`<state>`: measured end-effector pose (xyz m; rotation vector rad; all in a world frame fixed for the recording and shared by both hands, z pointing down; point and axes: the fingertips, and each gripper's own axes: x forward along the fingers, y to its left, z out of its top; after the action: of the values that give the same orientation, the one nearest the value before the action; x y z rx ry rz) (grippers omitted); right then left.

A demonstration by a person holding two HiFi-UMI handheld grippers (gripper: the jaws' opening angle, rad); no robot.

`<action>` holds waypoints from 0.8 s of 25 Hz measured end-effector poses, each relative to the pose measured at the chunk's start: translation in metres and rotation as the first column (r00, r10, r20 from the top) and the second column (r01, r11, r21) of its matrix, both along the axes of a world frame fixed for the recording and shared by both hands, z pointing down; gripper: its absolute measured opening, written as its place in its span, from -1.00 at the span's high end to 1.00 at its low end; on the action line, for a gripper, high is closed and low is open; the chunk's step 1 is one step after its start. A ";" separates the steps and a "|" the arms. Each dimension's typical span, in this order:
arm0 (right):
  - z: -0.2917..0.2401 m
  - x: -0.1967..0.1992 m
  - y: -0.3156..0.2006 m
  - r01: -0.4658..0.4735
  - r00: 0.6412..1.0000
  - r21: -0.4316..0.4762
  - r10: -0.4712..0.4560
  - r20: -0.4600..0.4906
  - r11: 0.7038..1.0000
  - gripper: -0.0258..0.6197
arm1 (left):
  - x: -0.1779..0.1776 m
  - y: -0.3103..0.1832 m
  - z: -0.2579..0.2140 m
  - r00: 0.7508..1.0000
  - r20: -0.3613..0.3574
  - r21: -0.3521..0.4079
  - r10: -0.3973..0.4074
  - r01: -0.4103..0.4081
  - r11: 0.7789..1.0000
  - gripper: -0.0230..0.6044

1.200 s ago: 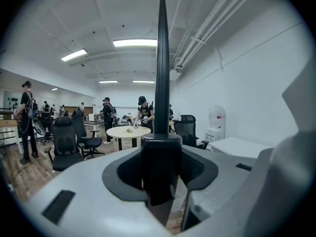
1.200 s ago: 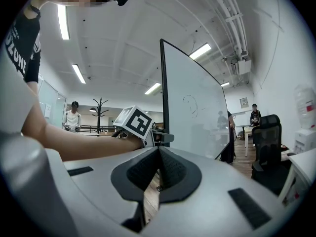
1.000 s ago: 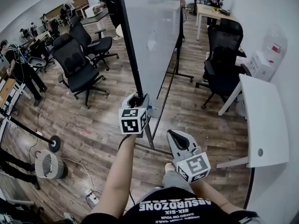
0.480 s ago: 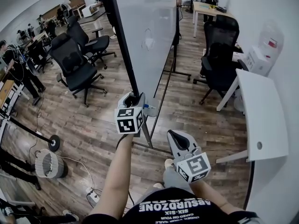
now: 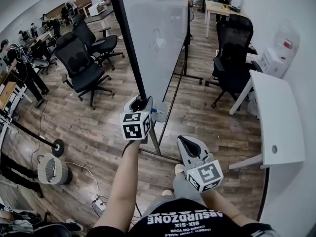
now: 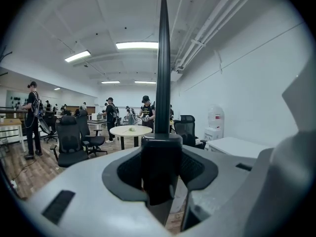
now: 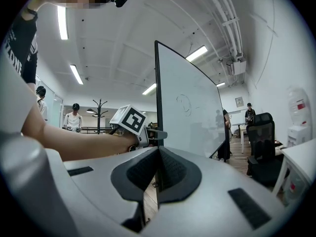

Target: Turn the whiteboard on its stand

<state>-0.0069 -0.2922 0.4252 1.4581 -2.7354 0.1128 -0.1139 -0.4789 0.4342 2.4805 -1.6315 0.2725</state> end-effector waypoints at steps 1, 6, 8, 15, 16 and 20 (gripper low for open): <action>0.000 0.000 0.002 -0.002 1.000 -0.002 0.002 0.001 1.000 0.92 | -0.001 0.002 -0.001 1.000 0.000 0.000 0.000 0.000 1.000 0.35; 0.003 -0.003 0.017 -0.019 1.000 -0.004 0.019 0.017 1.000 0.92 | -0.008 0.015 0.001 1.000 -0.001 0.000 0.011 -0.011 1.000 0.36; 0.002 -0.005 0.022 -0.028 0.999 0.006 0.027 0.019 1.000 0.93 | -0.010 0.016 0.002 1.000 0.000 -0.002 0.013 -0.013 1.000 0.35; 0.000 0.004 0.034 -0.049 0.999 0.001 0.049 0.014 0.999 0.92 | -0.012 0.025 0.001 1.000 0.001 -0.005 0.013 -0.013 1.000 0.35; 0.000 0.005 0.034 -0.047 0.999 0.001 0.047 0.013 0.999 0.93 | -0.012 0.028 0.000 1.000 0.000 -0.003 0.013 -0.013 1.000 0.35; -0.001 0.001 0.031 -0.038 0.999 -0.004 0.038 0.012 0.999 0.92 | -0.016 0.038 -0.003 1.000 -0.004 0.003 0.012 -0.012 1.000 0.35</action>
<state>-0.0054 -0.2613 0.4239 1.5134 -2.7161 0.1284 -0.1301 -0.4414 0.4310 2.4922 -1.6166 0.2661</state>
